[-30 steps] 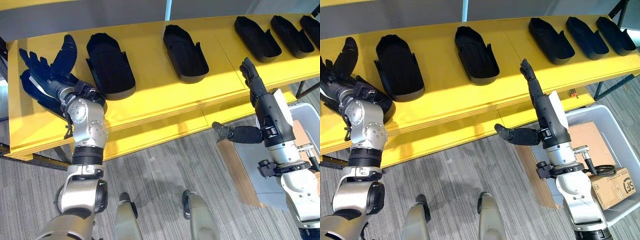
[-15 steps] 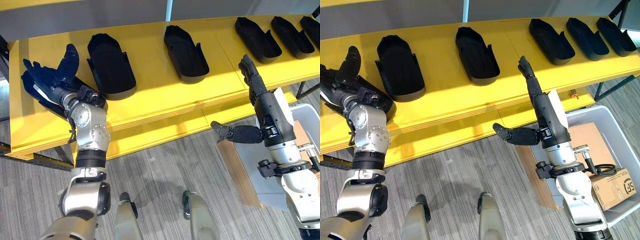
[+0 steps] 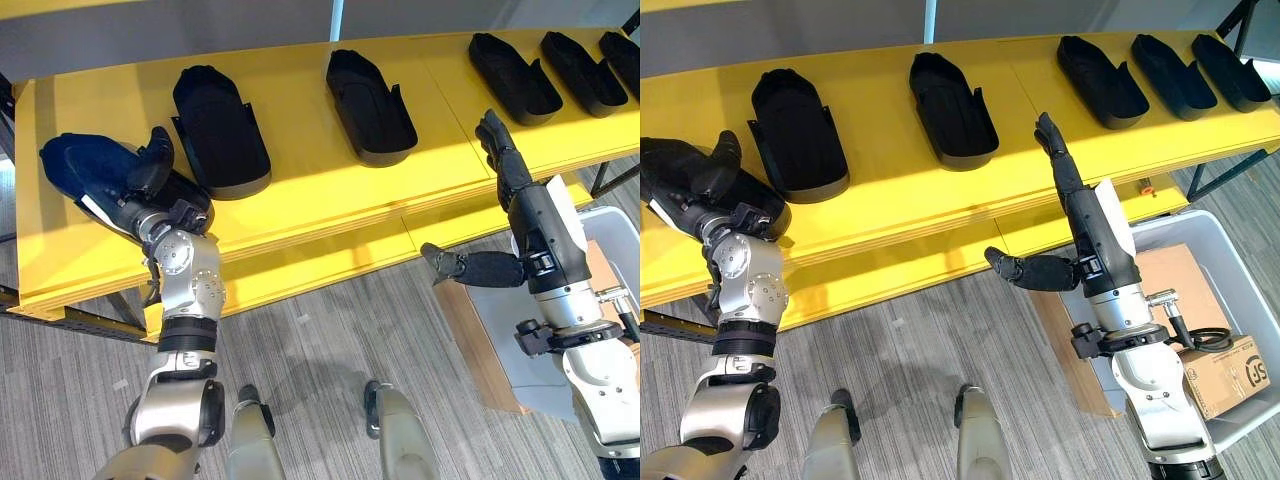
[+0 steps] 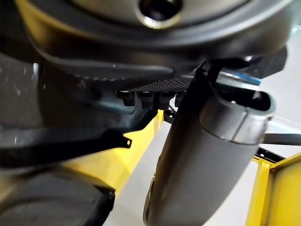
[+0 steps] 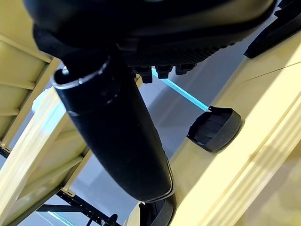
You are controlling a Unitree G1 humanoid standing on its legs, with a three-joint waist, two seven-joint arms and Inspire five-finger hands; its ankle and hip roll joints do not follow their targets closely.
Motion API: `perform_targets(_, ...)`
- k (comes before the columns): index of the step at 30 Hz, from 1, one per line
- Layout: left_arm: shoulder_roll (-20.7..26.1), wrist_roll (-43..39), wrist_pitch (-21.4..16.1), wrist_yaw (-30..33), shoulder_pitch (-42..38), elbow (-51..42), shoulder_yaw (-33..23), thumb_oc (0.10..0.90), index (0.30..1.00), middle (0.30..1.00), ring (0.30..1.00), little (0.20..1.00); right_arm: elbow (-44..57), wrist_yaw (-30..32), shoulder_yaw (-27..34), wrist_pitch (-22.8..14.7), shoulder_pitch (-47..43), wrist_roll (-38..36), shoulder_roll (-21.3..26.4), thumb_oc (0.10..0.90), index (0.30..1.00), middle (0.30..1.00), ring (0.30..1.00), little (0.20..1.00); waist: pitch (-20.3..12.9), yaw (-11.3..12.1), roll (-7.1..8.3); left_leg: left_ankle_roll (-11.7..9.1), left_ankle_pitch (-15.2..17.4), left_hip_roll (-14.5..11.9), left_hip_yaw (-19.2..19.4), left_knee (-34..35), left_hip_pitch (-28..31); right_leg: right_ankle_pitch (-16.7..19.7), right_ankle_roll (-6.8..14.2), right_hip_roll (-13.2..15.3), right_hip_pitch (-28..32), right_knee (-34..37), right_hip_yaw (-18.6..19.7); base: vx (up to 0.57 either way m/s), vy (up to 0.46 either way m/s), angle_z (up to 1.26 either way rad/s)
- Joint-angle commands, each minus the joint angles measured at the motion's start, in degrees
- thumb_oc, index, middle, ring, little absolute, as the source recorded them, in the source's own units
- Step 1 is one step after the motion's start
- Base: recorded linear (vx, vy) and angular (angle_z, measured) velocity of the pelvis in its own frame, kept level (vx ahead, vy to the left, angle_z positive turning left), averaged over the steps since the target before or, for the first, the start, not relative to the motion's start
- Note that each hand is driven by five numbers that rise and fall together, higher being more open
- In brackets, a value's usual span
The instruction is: Move parts from the plastic box to the shelf.
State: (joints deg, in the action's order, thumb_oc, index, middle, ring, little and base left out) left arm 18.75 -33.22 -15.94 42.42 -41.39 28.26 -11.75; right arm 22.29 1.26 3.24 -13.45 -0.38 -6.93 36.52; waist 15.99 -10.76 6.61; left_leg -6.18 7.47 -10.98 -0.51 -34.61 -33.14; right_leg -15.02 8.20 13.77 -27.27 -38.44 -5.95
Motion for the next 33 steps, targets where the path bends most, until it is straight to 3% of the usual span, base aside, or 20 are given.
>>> perform_targets(1,4.1,6.2,-2.8,0.3,-4.1,-3.4,1.1,0.900,1.000,1.000,1.000,1.000,7.7,1.7,6.1,-6.2,-4.2,-1.5,1.3,0.900,1.000,1.000,1.000,1.000,-2.3,1.2,1.14,4.1,1.6,0.5,0.4,1.7,2.3,-1.2,-4.3,-2.7,3.2,0.9,-1.6,0.00,0.000,0.00)
perform_targets(18,10.2,8.0,-0.2,-0.2,-1.4,0.8,-2.3,0.900,1.000,1.000,1.000,1.000,7.8,0.8,7.0,-6.3,-4.4,-2.9,2.4,0.900,1.000,1.000,1.000,1.000,-2.2,2.0,1.37,4.4,1.7,0.7,0.6,1.6,2.0,-0.7,-4.1,-2.6,2.8,1.3,-1.6,0.00,0.000,0.00)
perform_targets(23,13.4,9.3,2.7,-3.1,-2.0,4.0,-0.6,0.900,1.000,1.000,1.000,1.000,7.8,0.1,7.7,-6.0,-4.5,-3.7,3.2,0.900,1.000,1.000,1.000,1.000,-2.1,1.8,1.03,4.4,1.7,0.8,0.7,1.4,1.8,-0.6,-4.1,-2.6,2.7,1.4,-1.3,0.02,0.004,0.00)
perform_targets(25,14.8,9.3,3.5,-4.0,-2.7,6.1,-0.1,0.900,1.000,1.000,1.000,1.000,7.9,-0.3,8.1,-5.8,-4.4,-3.9,3.7,0.900,1.000,1.000,1.000,1.000,-2.3,1.8,0.95,4.1,3.1,0.9,0.5,1.1,2.3,-1.6,-3.7,-2.6,3.2,1.2,-0.9,0.04,0.024,0.01)
perform_targets(26,16.2,10.6,4.9,-5.1,-2.9,8.1,0.5,0.900,1.000,1.000,1.000,1.000,7.9,-0.6,8.6,-5.7,-4.3,-4.1,4.0,0.900,1.000,1.000,1.000,1.000,-2.0,1.8,0.73,4.5,2.0,0.7,1.0,1.0,1.7,-0.7,-4.0,-2.3,2.7,1.3,-1.4,0.00,0.000,0.00)
perform_targets(27,16.2,10.5,4.9,-5.1,-3.0,8.2,0.5,0.900,1.000,1.000,1.000,1.000,7.8,-0.6,8.6,-5.7,-4.3,-4.1,4.0,0.900,1.000,1.000,1.000,1.000,-2.3,1.7,0.75,4.1,3.2,0.8,0.6,0.9,2.2,-1.6,-3.7,-2.5,3.1,1.2,-0.9,0.00,0.000,0.00)
perform_targets(29,17.0,10.6,5.4,-6.3,-3.3,9.0,1.2,0.900,1.000,1.000,1.000,1.000,7.9,-0.9,8.9,-5.7,-4.3,-4.4,4.5,0.900,1.000,1.000,1.000,1.000,-2.0,1.7,0.59,4.5,2.1,0.7,1.0,1.0,1.7,-0.6,-4.0,-2.3,2.7,1.3,-1.4,0.00,0.000,0.00)
perform_targets(33,18.8,13.4,6.7,-8.0,-3.3,9.7,2.6,0.900,1.000,1.000,1.000,1.000,7.9,-1.5,10.1,-5.5,-4.0,-4.9,4.5,0.900,1.000,1.000,1.000,1.000,-2.1,1.7,0.32,4.2,3.3,0.8,0.7,0.7,2.2,-1.5,-3.7,-2.4,3.1,1.2,-0.8,0.00,0.010,0.00)
